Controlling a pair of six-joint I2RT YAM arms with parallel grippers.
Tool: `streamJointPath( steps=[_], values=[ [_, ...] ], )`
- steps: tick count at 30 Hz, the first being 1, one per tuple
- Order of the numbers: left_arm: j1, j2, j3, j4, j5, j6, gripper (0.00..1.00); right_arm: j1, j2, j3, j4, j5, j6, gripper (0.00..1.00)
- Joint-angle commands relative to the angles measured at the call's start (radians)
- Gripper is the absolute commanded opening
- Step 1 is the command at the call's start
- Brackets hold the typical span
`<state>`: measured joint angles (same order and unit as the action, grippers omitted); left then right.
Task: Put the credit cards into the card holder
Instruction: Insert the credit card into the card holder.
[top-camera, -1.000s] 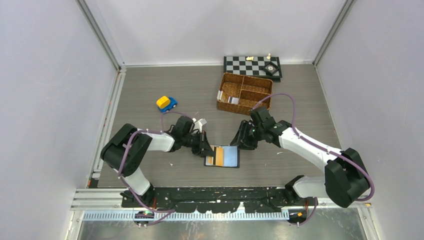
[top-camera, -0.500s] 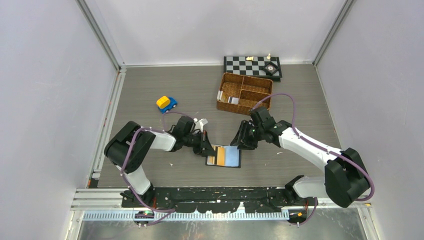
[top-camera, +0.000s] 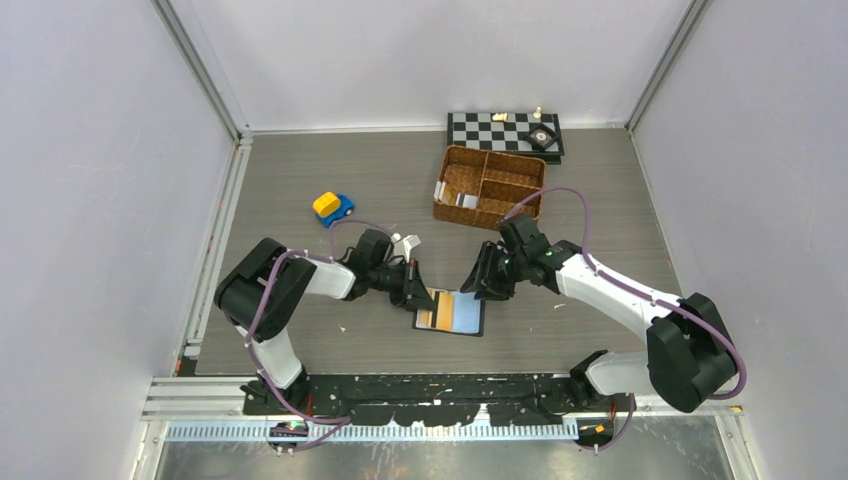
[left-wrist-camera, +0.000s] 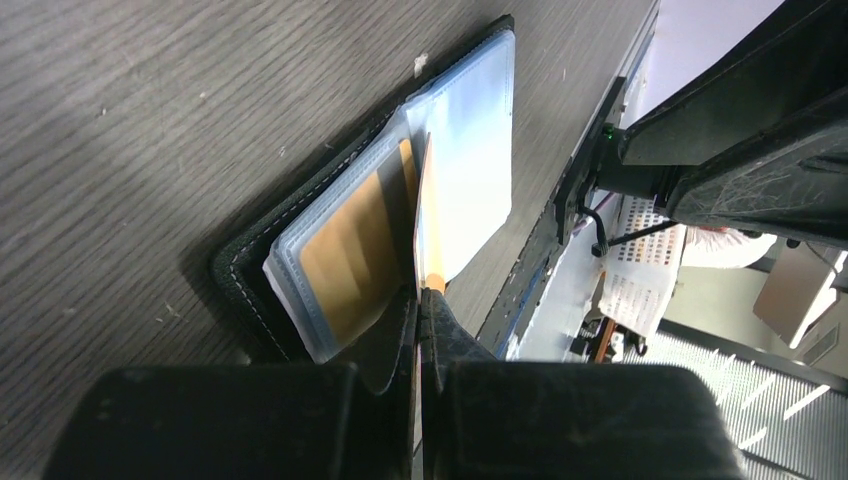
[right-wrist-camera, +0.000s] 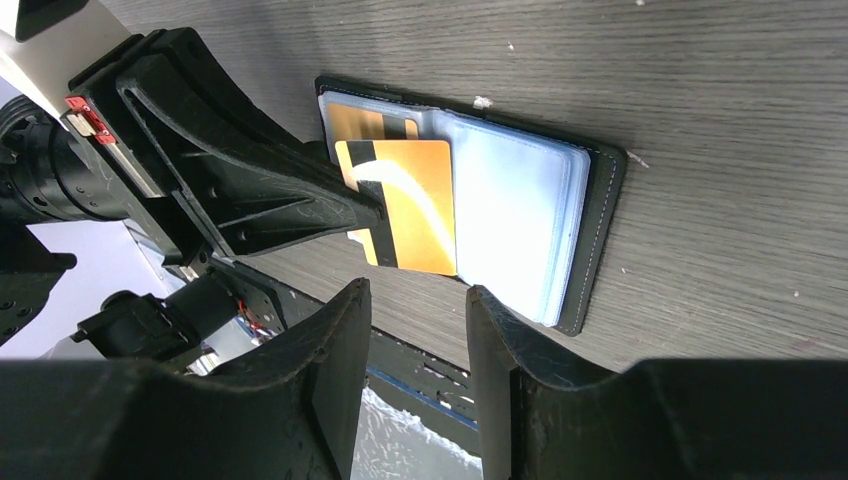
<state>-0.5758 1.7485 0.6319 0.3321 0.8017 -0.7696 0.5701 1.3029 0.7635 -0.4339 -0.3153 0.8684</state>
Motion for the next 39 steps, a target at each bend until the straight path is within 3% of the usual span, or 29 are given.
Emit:
streamJointPath(
  steps=[1,20,39],
  values=[
    [-0.001,0.020,0.034,0.018,0.011,0.064,0.00,0.004,0.002,0.014,0.020,-0.004,0.009,0.45],
    [0.001,0.075,0.047,0.021,-0.004,0.039,0.00,0.004,-0.004,0.018,-0.002,0.013,0.011,0.44],
    [0.002,0.104,0.025,0.123,-0.020,-0.010,0.00,0.009,-0.010,-0.029,-0.056,0.059,0.003,0.45]
  ],
)
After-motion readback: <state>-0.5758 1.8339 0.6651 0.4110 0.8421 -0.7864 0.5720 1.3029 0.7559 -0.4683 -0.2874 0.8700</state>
